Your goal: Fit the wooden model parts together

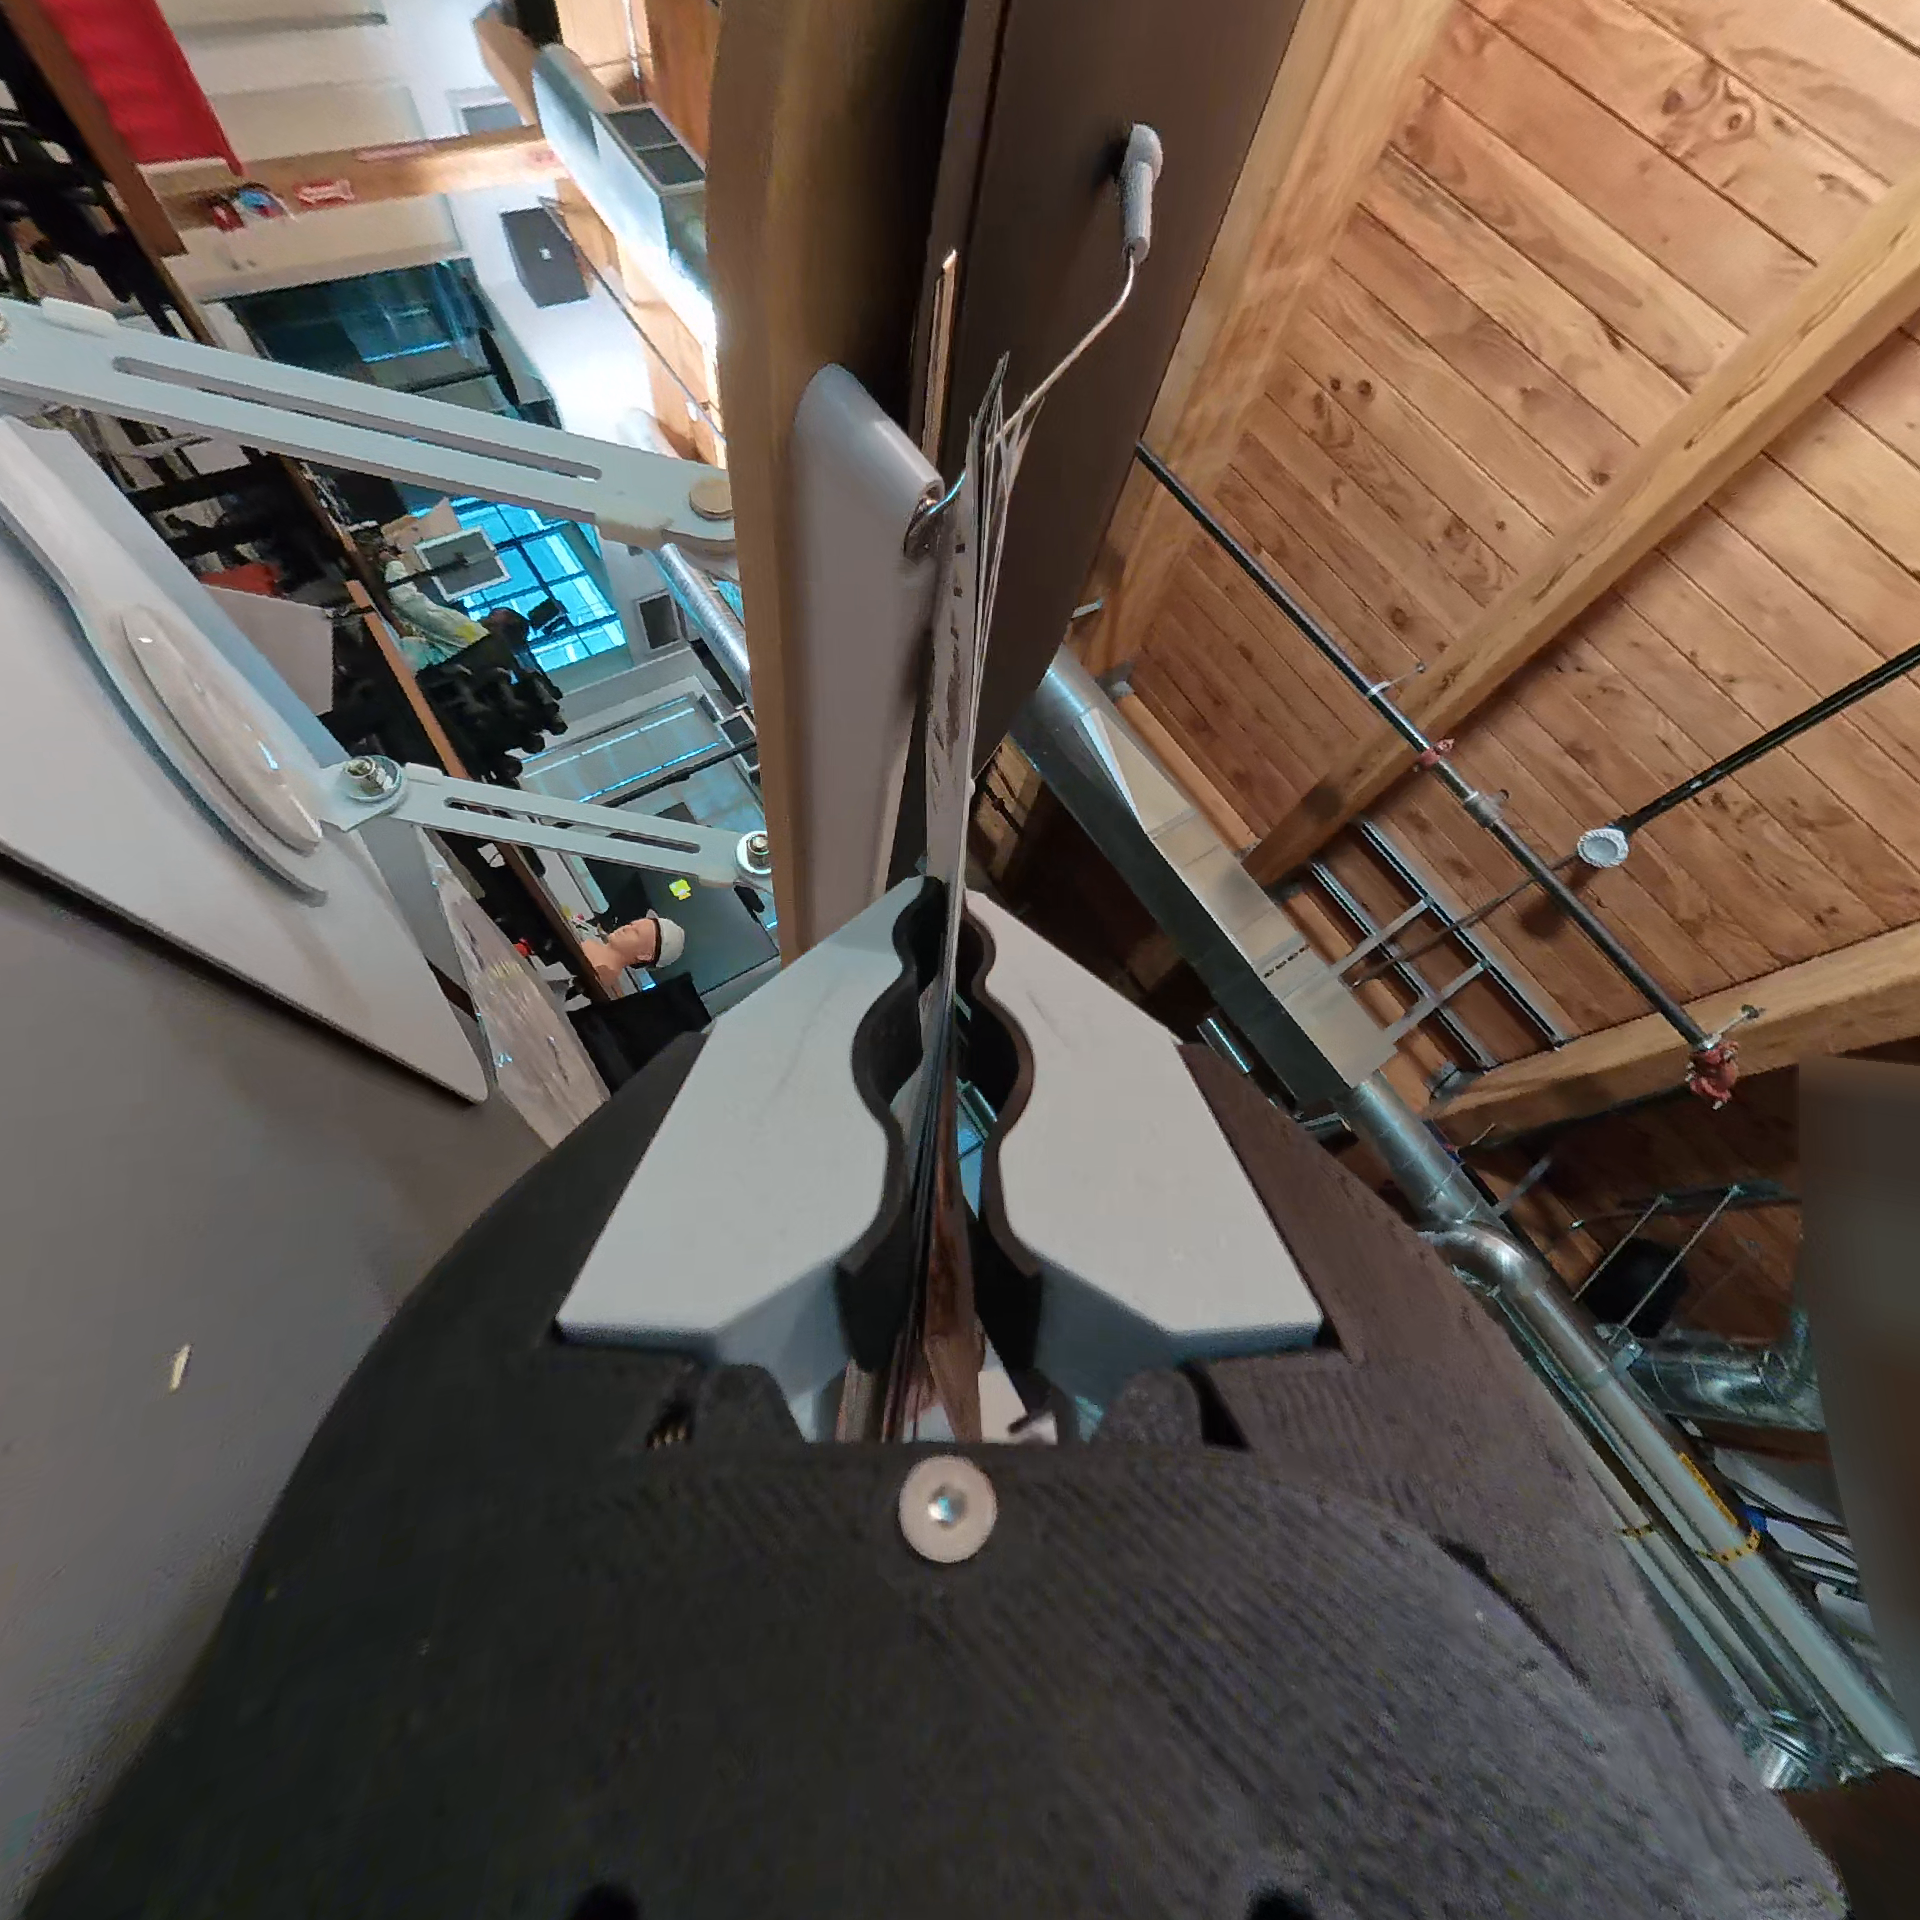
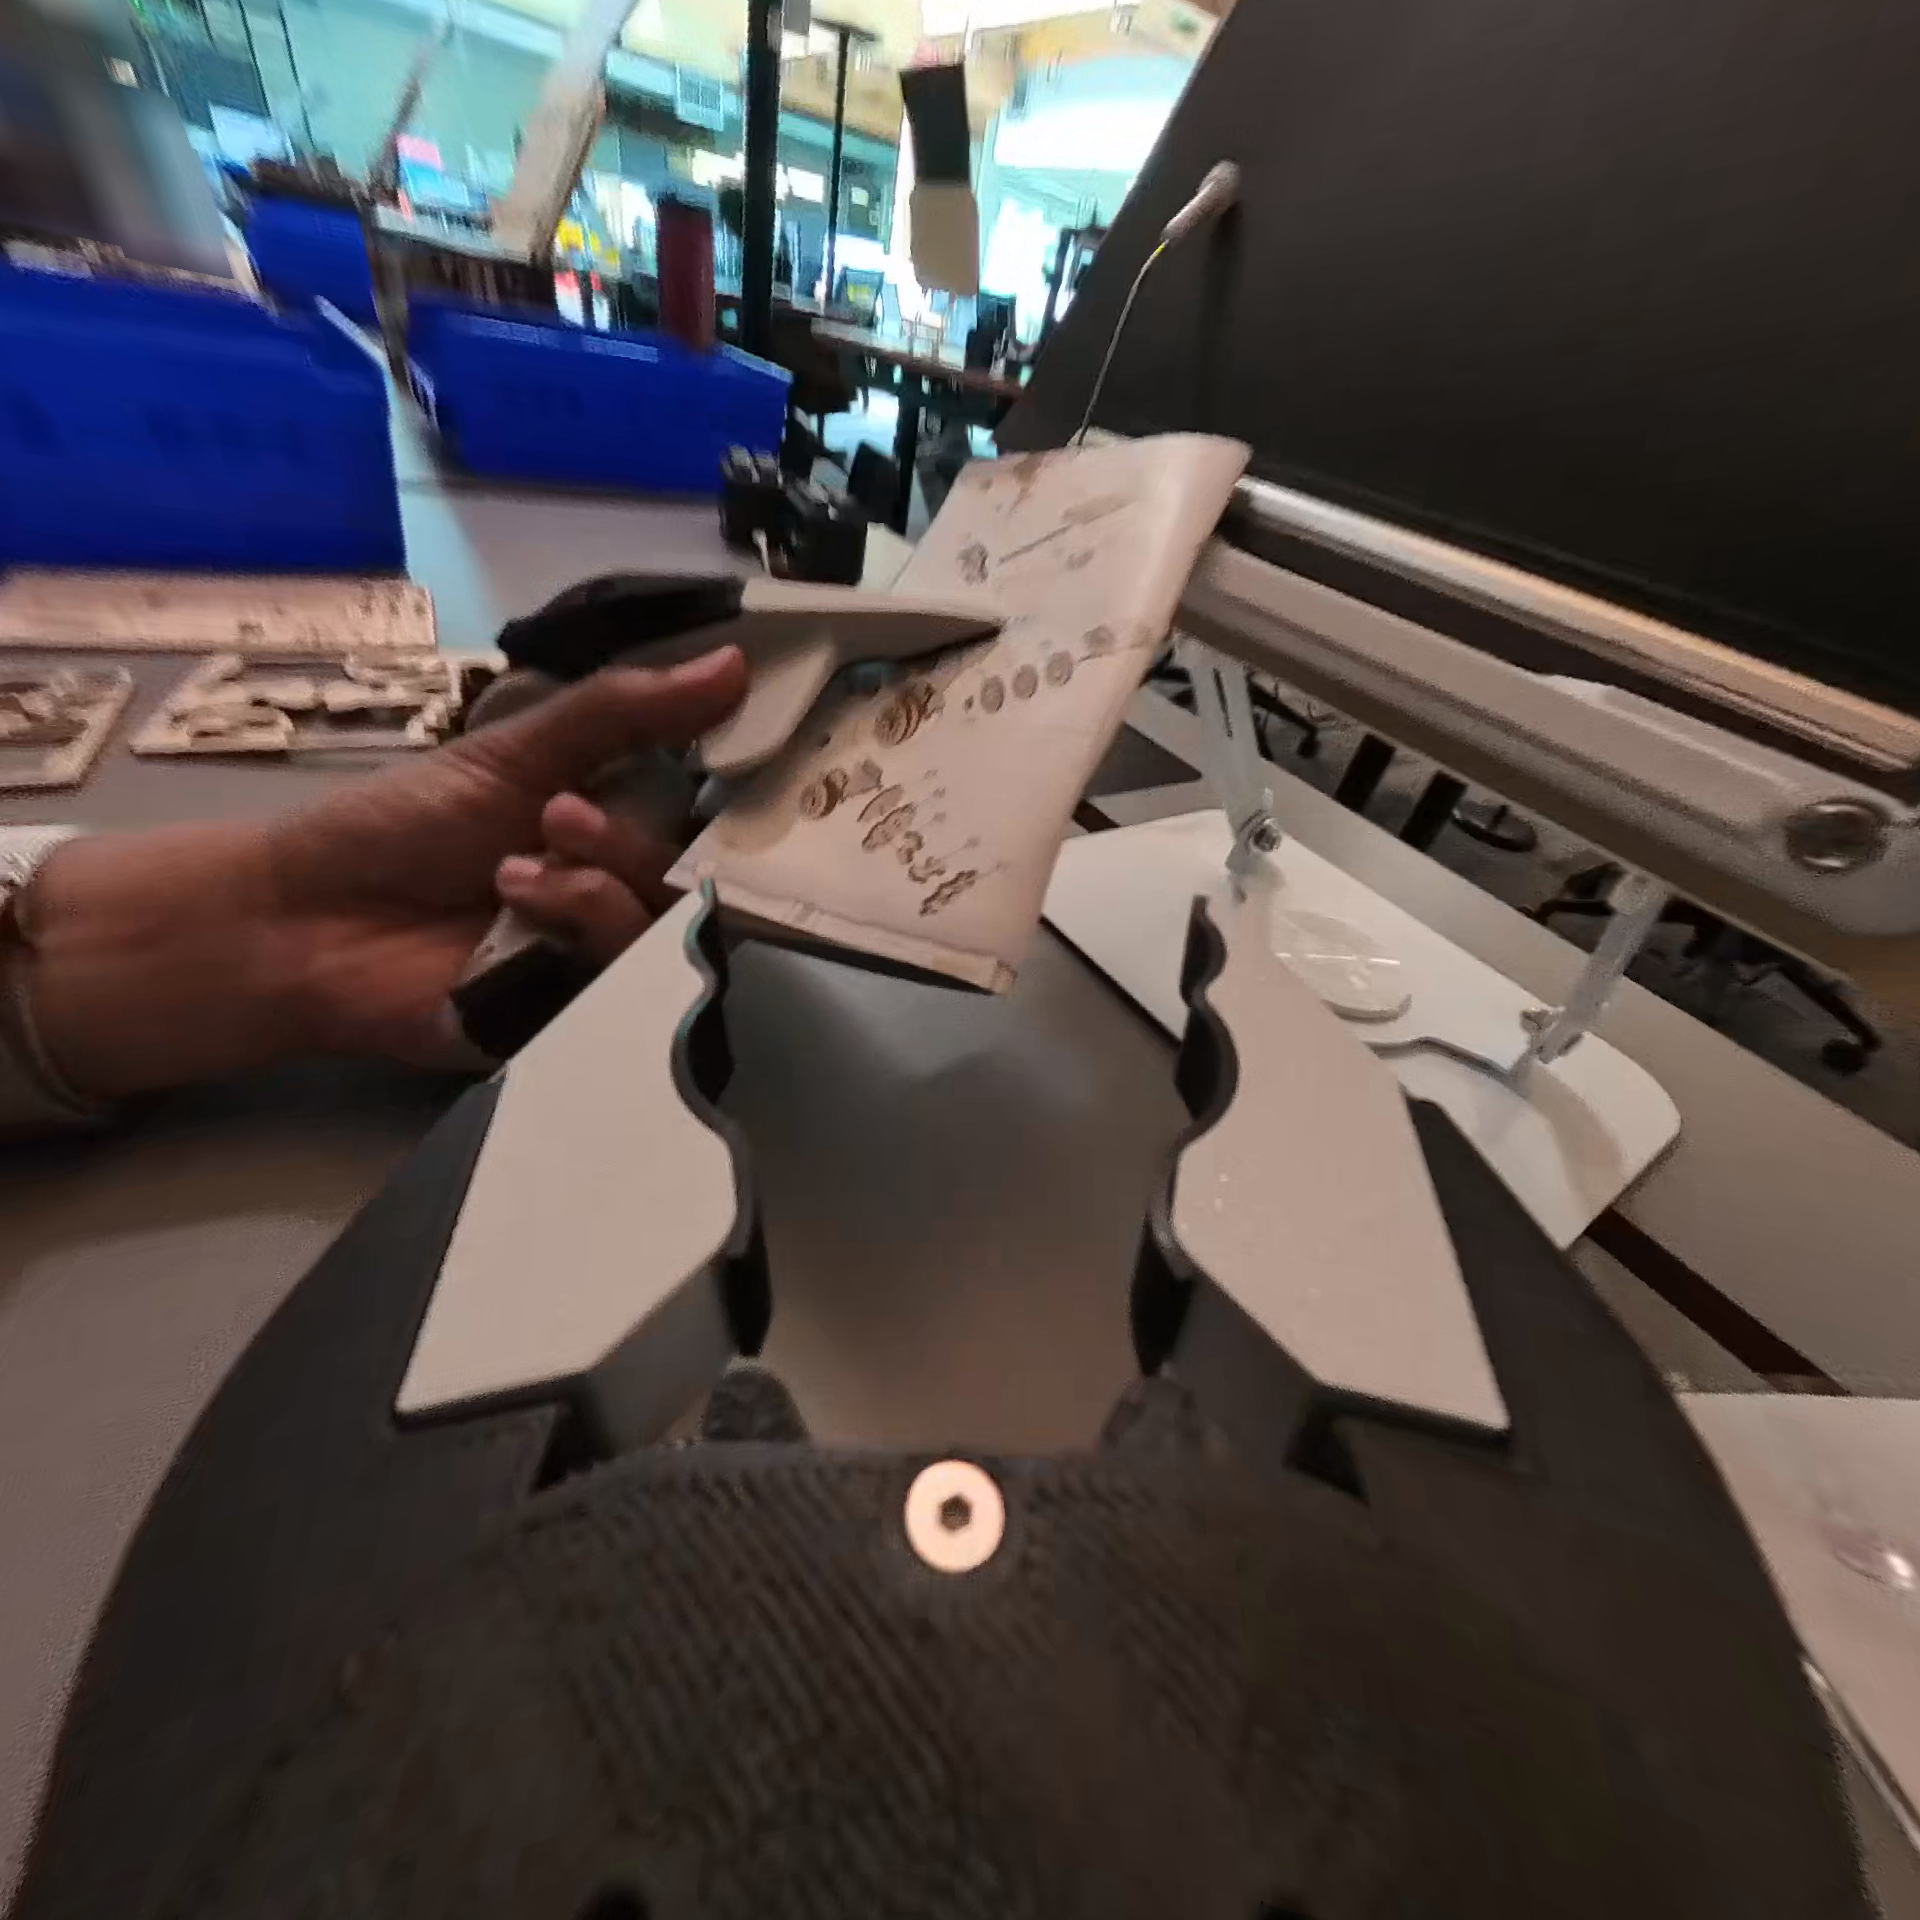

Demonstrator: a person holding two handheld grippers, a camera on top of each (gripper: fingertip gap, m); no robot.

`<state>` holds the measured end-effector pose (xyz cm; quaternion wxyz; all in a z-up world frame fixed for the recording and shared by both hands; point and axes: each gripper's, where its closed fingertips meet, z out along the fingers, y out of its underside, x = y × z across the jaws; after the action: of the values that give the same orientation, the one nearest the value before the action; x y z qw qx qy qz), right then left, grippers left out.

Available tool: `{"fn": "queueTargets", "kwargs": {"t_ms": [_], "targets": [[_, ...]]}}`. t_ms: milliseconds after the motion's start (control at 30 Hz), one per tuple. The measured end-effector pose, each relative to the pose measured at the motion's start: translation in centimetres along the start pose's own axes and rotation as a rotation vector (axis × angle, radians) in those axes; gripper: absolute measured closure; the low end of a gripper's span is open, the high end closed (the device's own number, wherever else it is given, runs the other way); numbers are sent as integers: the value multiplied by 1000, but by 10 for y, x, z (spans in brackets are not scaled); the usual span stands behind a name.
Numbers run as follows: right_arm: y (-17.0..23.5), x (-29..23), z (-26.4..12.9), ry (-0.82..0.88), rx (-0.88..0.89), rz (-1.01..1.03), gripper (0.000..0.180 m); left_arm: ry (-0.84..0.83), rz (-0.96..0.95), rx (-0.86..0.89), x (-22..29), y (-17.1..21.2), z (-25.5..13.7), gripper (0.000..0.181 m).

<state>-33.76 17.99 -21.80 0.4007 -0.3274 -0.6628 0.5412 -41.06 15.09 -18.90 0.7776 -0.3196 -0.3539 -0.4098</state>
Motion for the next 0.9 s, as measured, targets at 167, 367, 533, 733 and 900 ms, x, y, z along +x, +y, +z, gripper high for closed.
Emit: {"fn": "queueTargets", "kwargs": {"t_ms": [167,367,533,733,900], "targets": [[1,1,2,35,-5,-17,101,39,31,-99,7,17,4,181],[-16,13,-11,-181,152,494,123,52,268,-331,18,68,16,181],[-23,12,-25,-493,258,881,180,76,391,-427,25,92,21,148],[-35,41,-44,-479,449,985,180,95,482,-291,40,69,19,122],[-32,56,-50,-377,476,951,169,106,590,-315,46,76,18,128]]}}
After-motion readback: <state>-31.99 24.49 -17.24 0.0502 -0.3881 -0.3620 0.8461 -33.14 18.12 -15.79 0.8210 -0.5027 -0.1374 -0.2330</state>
